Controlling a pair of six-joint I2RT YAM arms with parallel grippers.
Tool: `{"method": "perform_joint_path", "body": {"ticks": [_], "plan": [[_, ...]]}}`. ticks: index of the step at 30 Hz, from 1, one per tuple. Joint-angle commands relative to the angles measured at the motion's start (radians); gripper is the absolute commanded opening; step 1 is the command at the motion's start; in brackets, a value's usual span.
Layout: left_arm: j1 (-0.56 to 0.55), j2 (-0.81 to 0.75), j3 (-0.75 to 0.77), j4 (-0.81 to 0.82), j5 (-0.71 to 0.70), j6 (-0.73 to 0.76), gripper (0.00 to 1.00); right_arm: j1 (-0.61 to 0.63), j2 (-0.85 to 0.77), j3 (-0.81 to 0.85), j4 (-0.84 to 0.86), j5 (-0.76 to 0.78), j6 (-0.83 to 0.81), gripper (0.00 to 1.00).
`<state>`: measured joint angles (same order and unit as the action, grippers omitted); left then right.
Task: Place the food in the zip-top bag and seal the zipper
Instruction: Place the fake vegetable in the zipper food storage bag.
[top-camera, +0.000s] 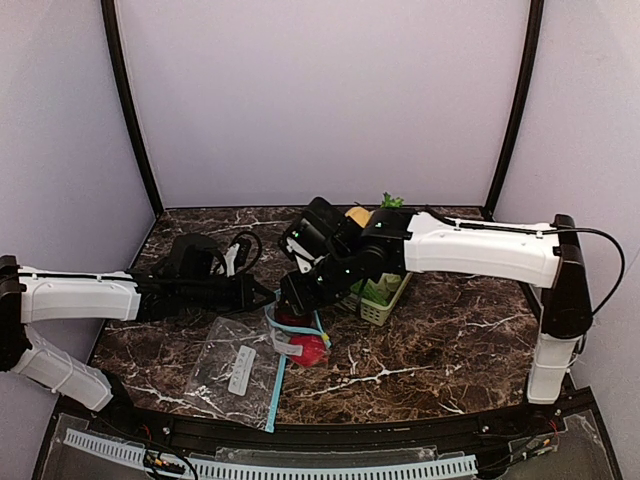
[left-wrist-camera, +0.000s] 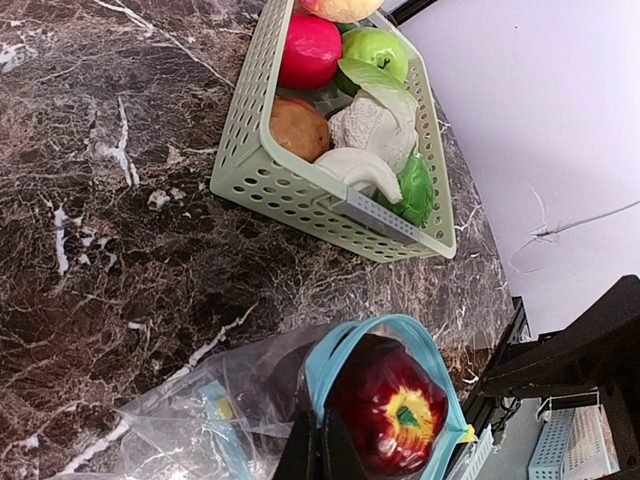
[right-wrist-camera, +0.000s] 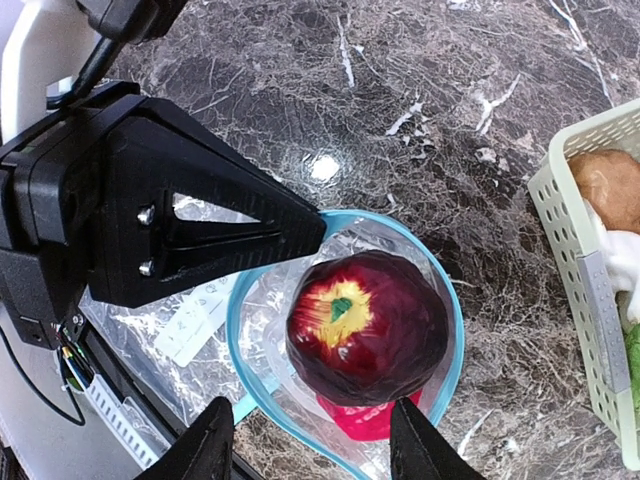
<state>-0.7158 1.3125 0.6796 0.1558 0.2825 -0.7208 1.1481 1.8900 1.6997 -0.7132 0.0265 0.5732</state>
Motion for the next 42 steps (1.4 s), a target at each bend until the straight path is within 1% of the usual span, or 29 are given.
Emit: {"method": "perform_joint_path", "body": {"ticks": [1, 4, 6, 9, 13, 23, 29, 36, 39, 42], "plan": [[0.006, -0.017, -0.02, 0.006, 0.019, 0.015, 0.01, 0.007, 0.053, 0.052, -0.03, 0.008, -0.006, 0.51], [0.006, -0.02, -0.021, 0.006, 0.024, 0.022, 0.01, 0.001, 0.087, 0.08, -0.046, -0.018, 0.004, 0.5], [0.006, -0.023, -0.024, 0.008, 0.028, 0.028, 0.01, -0.003, 0.103, 0.097, -0.059, -0.022, 0.013, 0.47], [0.006, -0.03, -0.027, 0.012, 0.038, 0.038, 0.01, -0.012, 0.119, 0.114, -0.066, -0.022, 0.017, 0.46], [0.006, -0.028, -0.03, 0.027, 0.064, 0.051, 0.01, -0.022, 0.154, 0.152, -0.092, -0.07, 0.014, 0.42], [0.006, -0.008, -0.027, 0.077, 0.121, 0.06, 0.01, -0.027, 0.239, 0.268, -0.203, -0.089, 0.011, 0.39], [0.006, -0.014, -0.016, 0.094, 0.133, 0.051, 0.01, -0.027, 0.254, 0.278, -0.216, -0.091, 0.016, 0.38], [0.006, -0.032, -0.025, 0.141, 0.153, 0.003, 0.01, -0.027, 0.267, 0.289, -0.228, -0.095, 0.007, 0.39], [0.006, -0.039, -0.037, 0.163, 0.145, -0.01, 0.01, -0.027, 0.263, 0.286, -0.226, -0.094, 0.0, 0.38], [0.006, -0.038, -0.051, 0.144, 0.119, -0.005, 0.01, -0.027, 0.247, 0.272, -0.218, -0.092, -0.013, 0.37]]}}
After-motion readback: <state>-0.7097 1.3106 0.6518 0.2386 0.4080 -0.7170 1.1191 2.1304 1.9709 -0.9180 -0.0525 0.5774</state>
